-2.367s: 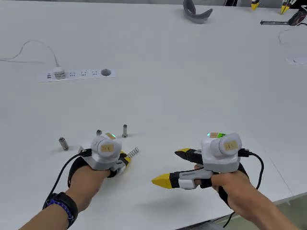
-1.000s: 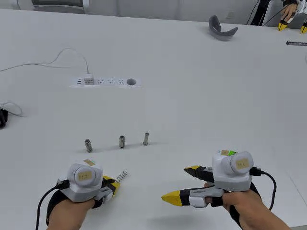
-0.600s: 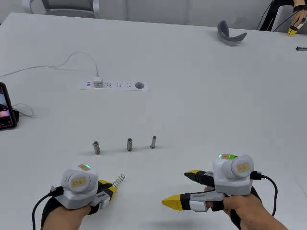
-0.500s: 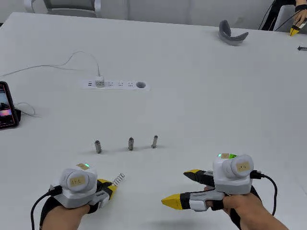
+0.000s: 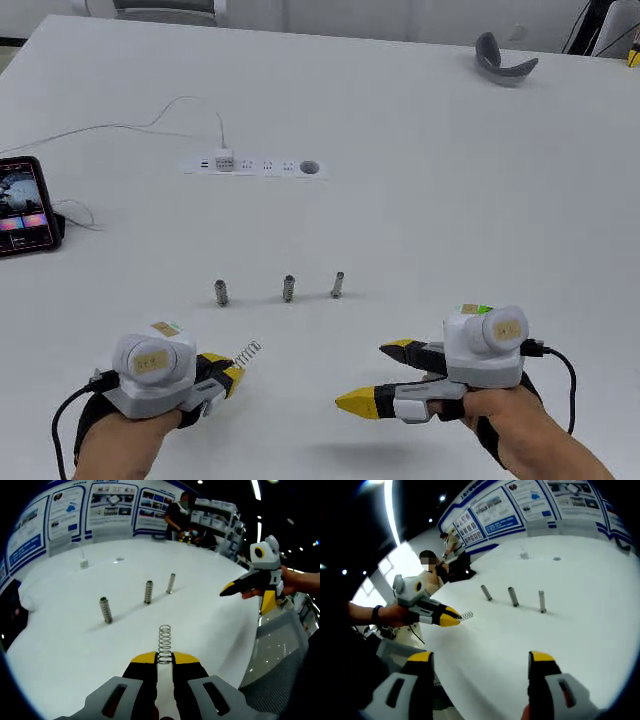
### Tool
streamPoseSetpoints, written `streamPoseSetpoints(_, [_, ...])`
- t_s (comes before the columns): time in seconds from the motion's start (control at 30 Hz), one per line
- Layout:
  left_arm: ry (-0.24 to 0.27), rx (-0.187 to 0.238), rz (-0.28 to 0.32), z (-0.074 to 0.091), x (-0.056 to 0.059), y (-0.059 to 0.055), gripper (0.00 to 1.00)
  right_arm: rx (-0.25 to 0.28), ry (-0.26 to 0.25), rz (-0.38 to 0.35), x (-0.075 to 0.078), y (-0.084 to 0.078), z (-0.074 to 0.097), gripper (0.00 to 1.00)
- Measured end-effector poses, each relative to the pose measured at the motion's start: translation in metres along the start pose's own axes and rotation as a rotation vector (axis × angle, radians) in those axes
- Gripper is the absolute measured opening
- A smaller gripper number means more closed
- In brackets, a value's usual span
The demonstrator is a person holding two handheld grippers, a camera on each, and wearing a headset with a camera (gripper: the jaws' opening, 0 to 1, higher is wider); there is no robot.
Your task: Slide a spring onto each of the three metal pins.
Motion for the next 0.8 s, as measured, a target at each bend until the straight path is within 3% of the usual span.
streamPoseSetpoints(0.43, [-0.062, 0.020, -0.076, 0.001, 0.018, 0.017, 0.10, 0.022, 0.050, -0.006, -0.011, 0.015, -0.010, 0.75])
streamPoseSetpoints(0.8, [-0.115, 0.007, -0.137, -0.005, 0.036, 0.027, 0.10, 0.050, 0.084, -0.047, -0.014, 0.023, -0.014, 0.70])
Point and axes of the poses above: the centre of the closed fingertips' face, and the gripper's own axes: z roughly backward along the fingers, x roughly to its right, y roughly out of its top, the point moved 10 cm from there along z, roughly backward along the fingers, and after that the axes turned 15 degrees about -y, right-handed, at the moved point
